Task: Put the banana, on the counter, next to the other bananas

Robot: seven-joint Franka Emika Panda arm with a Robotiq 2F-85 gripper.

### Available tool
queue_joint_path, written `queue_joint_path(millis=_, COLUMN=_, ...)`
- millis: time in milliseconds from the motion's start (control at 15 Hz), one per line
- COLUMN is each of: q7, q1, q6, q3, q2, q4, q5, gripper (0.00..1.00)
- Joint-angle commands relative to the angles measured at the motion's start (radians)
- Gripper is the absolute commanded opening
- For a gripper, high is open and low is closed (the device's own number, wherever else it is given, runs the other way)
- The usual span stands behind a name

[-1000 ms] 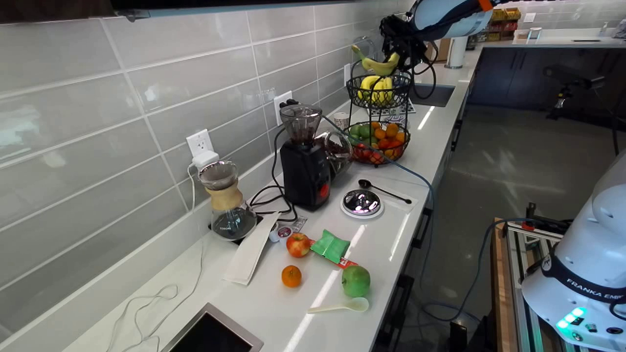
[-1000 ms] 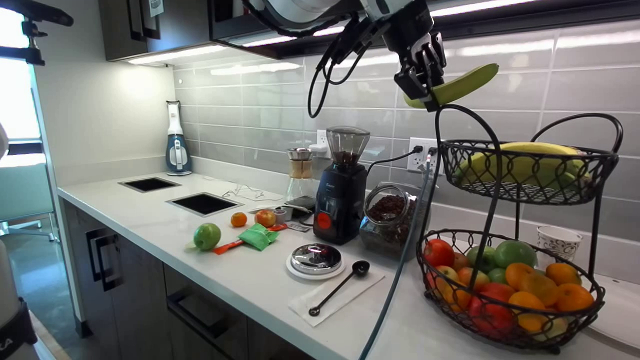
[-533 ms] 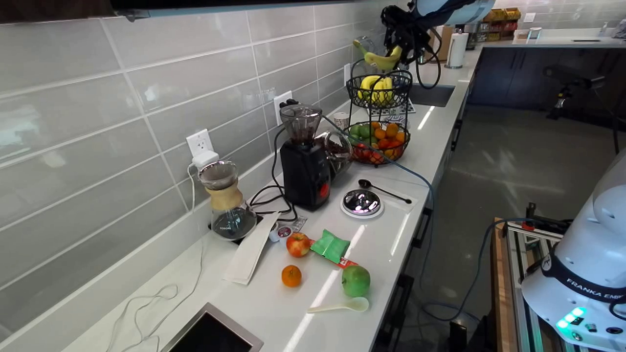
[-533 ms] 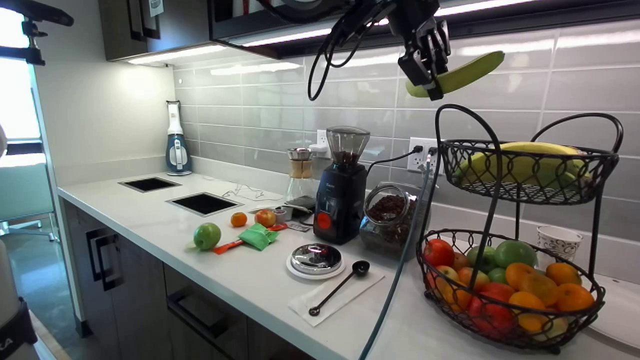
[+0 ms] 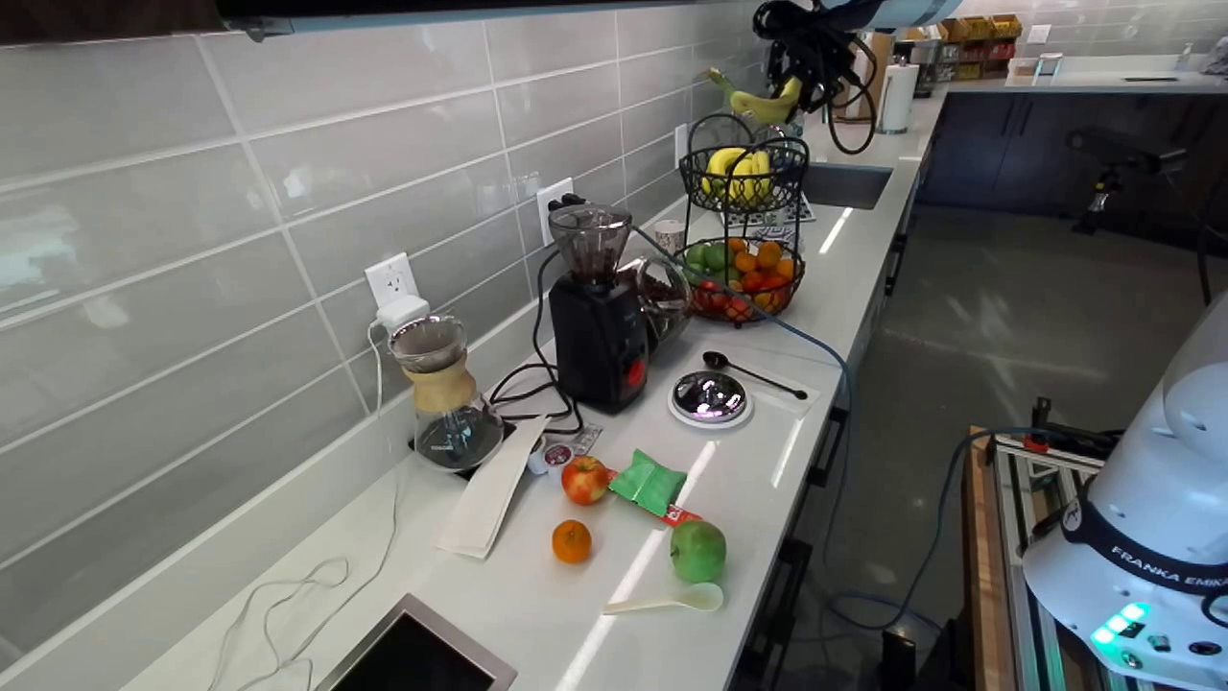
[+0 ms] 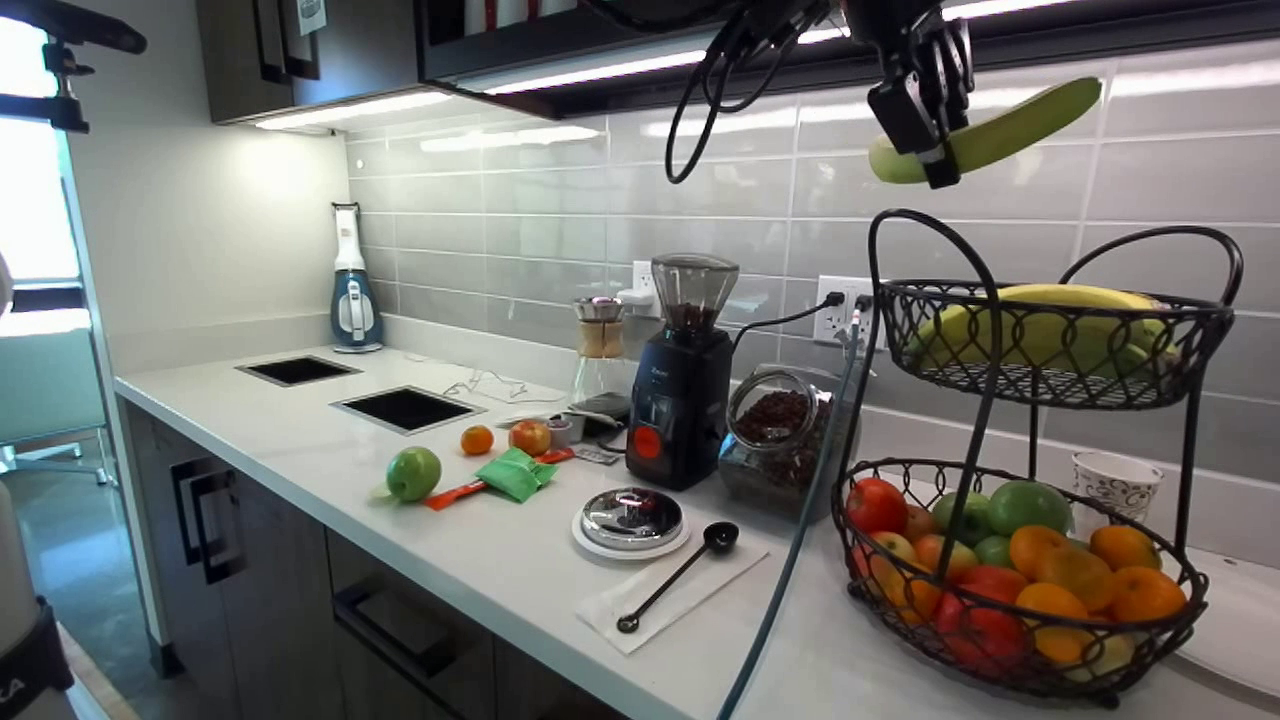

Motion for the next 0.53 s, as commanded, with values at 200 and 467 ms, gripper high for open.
queue_joint_path(millis=200, q7=-0.066, q1=0.028, q6=0.019, q3=-0.035, q2=0.158, q4=0.127, q5=0.111, gripper=0.18)
queue_joint_path(millis=467, q7=-0.054, q1=0.029, q6=0.021, q3=-0.047, q2=0.220, q4=0.179, q5=0.126, gripper=0.18)
